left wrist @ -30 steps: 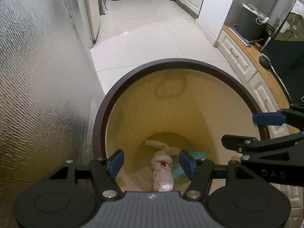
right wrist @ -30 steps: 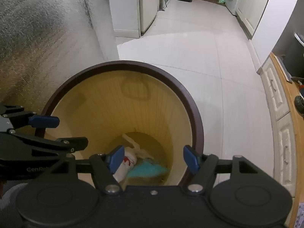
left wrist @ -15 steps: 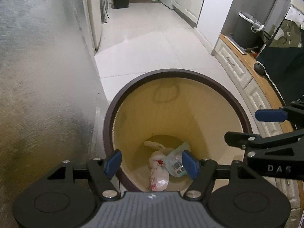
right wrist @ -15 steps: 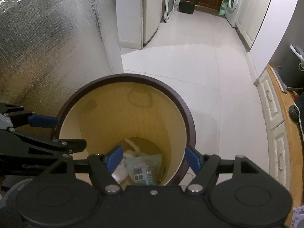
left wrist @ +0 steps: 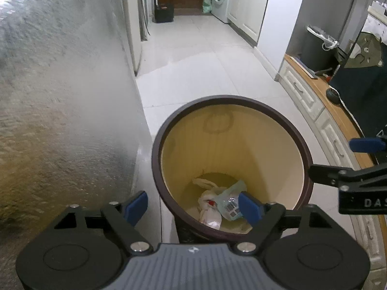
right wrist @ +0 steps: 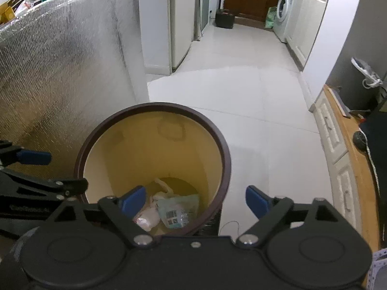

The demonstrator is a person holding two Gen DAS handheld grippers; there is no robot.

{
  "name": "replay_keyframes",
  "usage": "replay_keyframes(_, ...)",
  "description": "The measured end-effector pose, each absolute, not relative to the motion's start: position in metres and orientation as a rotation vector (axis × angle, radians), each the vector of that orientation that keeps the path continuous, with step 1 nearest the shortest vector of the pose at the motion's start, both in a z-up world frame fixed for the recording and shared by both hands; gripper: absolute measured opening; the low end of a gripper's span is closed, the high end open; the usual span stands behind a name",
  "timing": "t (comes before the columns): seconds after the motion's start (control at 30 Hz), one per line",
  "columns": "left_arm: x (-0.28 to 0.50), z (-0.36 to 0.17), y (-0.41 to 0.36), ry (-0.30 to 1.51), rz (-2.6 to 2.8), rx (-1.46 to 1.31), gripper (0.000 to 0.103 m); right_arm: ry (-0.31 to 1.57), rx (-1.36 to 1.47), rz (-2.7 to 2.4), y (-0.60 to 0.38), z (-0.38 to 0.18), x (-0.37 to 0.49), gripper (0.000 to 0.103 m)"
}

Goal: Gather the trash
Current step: 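Move both open tools back toward the table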

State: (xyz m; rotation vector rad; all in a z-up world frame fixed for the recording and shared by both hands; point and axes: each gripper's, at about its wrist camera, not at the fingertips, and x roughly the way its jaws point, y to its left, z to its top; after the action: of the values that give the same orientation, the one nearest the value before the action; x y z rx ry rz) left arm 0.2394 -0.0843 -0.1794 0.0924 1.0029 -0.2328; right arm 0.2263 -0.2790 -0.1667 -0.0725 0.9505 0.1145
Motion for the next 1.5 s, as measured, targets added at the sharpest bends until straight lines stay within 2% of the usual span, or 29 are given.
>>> replay_keyframes(0.27, 0.219, -0.155, -0.081, 0.940, -0.238, 0.090, 0.099, 0.908, -0.063, 0.075, -0.288, -0.152, 0.201, 0.103)
replay_keyframes(0.43, 0.205, -0.138, -0.081, 0.886, -0.261, 0.095, 0.103, 0.863, -0.048, 0.048, -0.292, -0.139, 0.184, 0.103)
replay_keyframes(1.07, 0.138, -0.037, -0.078, 0.569, -0.367, 0.089, 0.103, 0.567, -0.036, -0.005, -0.300, -0.043, 0.114, 0.103)
replay_keyframes(1.5, 0.112, 0.026, 0.001, 0.351, -0.264, 0.034, 0.103, 0.327, 0.055, 0.060, -0.267, 0.015, 0.105, 0.103)
